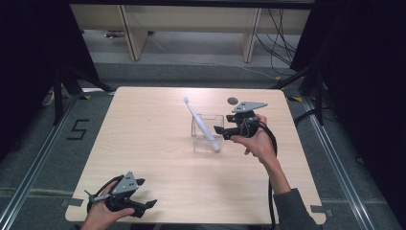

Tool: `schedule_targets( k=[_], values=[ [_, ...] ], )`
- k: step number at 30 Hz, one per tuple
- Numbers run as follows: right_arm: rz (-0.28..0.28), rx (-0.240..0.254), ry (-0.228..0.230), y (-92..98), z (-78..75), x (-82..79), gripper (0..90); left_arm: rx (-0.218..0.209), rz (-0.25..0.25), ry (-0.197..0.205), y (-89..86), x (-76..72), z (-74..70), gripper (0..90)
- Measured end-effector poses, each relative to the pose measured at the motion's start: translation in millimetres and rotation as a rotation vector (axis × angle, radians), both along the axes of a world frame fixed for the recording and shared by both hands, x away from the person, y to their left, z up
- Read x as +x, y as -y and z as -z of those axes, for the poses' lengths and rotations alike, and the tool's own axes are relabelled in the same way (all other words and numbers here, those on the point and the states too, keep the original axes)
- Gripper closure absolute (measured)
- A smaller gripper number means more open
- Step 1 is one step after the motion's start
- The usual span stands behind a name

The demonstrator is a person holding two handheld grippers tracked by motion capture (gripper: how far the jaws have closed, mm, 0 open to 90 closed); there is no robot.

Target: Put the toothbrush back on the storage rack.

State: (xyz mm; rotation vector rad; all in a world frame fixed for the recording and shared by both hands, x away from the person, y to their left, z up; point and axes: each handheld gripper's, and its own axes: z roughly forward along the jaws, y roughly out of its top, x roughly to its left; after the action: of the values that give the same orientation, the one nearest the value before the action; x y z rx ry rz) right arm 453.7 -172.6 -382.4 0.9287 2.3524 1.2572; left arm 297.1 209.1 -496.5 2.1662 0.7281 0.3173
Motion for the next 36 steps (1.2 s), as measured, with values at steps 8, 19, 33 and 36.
schedule_targets(
  k=[8, 19, 33, 36],
  values=[
    [0.016, -0.007, -0.01, 3.4, 1.9, -9.0, 33.1, -0.021, -0.002, -0.002, 1.4, -0.9, 0.5, 15.3],
    [0.026, -0.012, -0.004, 17.0, 7.0, -15.1, 31.9, 0.002, 0.002, -0.002, 0.9, -0.1, 0.8, 15.3],
    [0.059, 0.037, 0.011, 26.3, 17.9, -20.2, 16.1, 0.005, 0.002, 0.001, 0.9, -0.4, 0.5, 15.3],
    [0.059, 0.047, -0.013, 26.8, 20.0, -23.6, 16.0, 0.008, 0.005, 0.002, -0.1, -0.3, 0.3, 15.3]
  ],
)
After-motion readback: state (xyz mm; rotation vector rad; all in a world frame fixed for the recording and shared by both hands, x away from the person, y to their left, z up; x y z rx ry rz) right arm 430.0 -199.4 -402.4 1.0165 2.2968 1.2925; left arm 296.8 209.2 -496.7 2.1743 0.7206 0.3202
